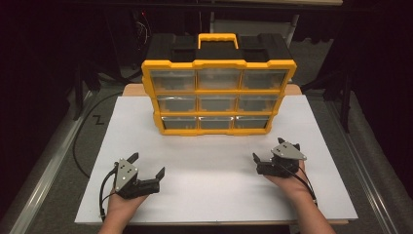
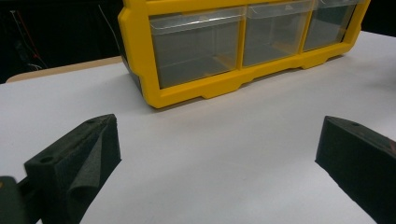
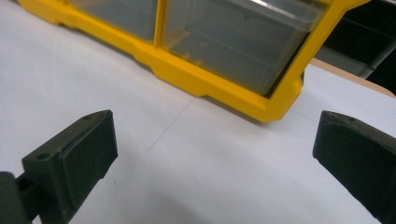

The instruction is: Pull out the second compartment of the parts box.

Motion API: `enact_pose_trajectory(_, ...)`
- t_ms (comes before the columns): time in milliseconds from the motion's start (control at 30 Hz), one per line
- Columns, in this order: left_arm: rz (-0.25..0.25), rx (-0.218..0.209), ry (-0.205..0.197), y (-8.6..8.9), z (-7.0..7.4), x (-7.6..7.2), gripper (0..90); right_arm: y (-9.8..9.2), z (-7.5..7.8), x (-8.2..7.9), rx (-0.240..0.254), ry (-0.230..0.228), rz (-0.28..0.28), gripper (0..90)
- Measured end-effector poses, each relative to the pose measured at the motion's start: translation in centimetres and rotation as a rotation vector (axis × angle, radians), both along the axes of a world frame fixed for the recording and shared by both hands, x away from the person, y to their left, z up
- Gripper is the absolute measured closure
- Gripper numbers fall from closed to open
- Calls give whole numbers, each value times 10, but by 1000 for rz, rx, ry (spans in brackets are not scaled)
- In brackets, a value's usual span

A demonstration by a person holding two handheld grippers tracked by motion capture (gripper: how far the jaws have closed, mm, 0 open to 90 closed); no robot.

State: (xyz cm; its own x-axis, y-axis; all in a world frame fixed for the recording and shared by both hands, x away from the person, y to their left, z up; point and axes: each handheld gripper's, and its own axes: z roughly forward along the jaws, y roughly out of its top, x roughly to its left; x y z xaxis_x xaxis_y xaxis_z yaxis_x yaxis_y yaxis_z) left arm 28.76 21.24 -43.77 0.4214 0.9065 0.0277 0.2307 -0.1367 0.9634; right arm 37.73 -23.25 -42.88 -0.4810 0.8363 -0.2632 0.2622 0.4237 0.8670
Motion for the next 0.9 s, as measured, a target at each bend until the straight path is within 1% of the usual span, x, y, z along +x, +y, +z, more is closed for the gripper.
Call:
enact_pose_trajectory(33, 0, 0, 0, 0, 0, 0, 7, 1, -1, 0, -14, 1, 0, 12)
enact_pose_trajectory(67, 0, 0, 0, 0, 0, 0, 7, 1, -1, 0, -14, 1, 0, 12)
enact_pose_trajectory(100, -1, 1, -2, 0, 0, 0, 7, 3, -2, 0, -33, -2, 5, 12)
enact_pose_trajectory(133, -1, 1, -2, 0, 0, 0, 7, 3, -2, 0, -33, -2, 5, 12)
enact_pose_trajectory(167, 0, 2, -4, 0, 0, 0, 7, 6, -3, 0, -65, -7, 12, 12)
enact_pose_trajectory(200, 0, 2, -4, 0, 0, 0, 7, 6, -3, 0, -65, -7, 12, 12)
enact_pose_trajectory(233, 0, 4, -6, 0, 1, -1, 7, 10, -5, -2, -117, -16, 23, 13)
enact_pose_trajectory(267, -1, 4, -6, 0, 1, -1, 7, 11, -6, -2, -126, -18, 26, 12)
enact_pose_trajectory(333, -1, 4, -7, 0, 1, -1, 7, 14, -7, -3, -167, -25, 36, 12)
enact_pose_trajectory(400, -1, 4, -7, 0, 1, -1, 7, 17, -7, -4, -197, -32, 44, 12)
enact_pose_trajectory(433, -1, 4, -7, 0, 1, -1, 7, 17, -7, -4, -197, -32, 44, 12)
enact_pose_trajectory(467, -3, 6, -7, -1, 1, -1, 8, 20, -8, -6, -240, -43, 59, 12)
enact_pose_trajectory(500, -4, 6, -7, -1, 1, -1, 8, 22, -8, -6, -249, -45, 61, 12)
enact_pose_trajectory(533, -4, 6, -7, -1, 1, -1, 8, 24, -8, -7, -273, -54, 71, 12)
enact_pose_trajectory(600, -5, 7, -7, -1, 0, 0, 8, 26, -8, -8, -303, -65, 80, 12)
enact_pose_trajectory(633, -7, 9, -7, -1, 0, 0, 8, 28, -9, -10, -328, -74, 83, 12)
enact_pose_trajectory(667, -8, 11, -7, -2, 0, 0, 8, 30, -9, -11, -340, -76, 84, 12)
enact_pose_trajectory(733, -9, 14, -8, -2, 0, -1, 8, 32, -9, -13, -385, -97, 100, 12)
enact_pose_trajectory(767, -10, 14, -8, -2, 0, -1, 8, 34, -8, -14, -397, -100, 101, 12)
enact_pose_trajectory(833, -11, 15, -8, -2, 0, -1, 8, 36, -7, -16, -437, -114, 106, 12)
enact_pose_trajectory(867, -12, 14, -8, -2, 0, -1, 8, 37, -7, -16, -464, -130, 114, 12)
enact_pose_trajectory(900, -13, 14, -8, -2, 1, -1, 8, 38, -6, -17, -482, -137, 118, 12)
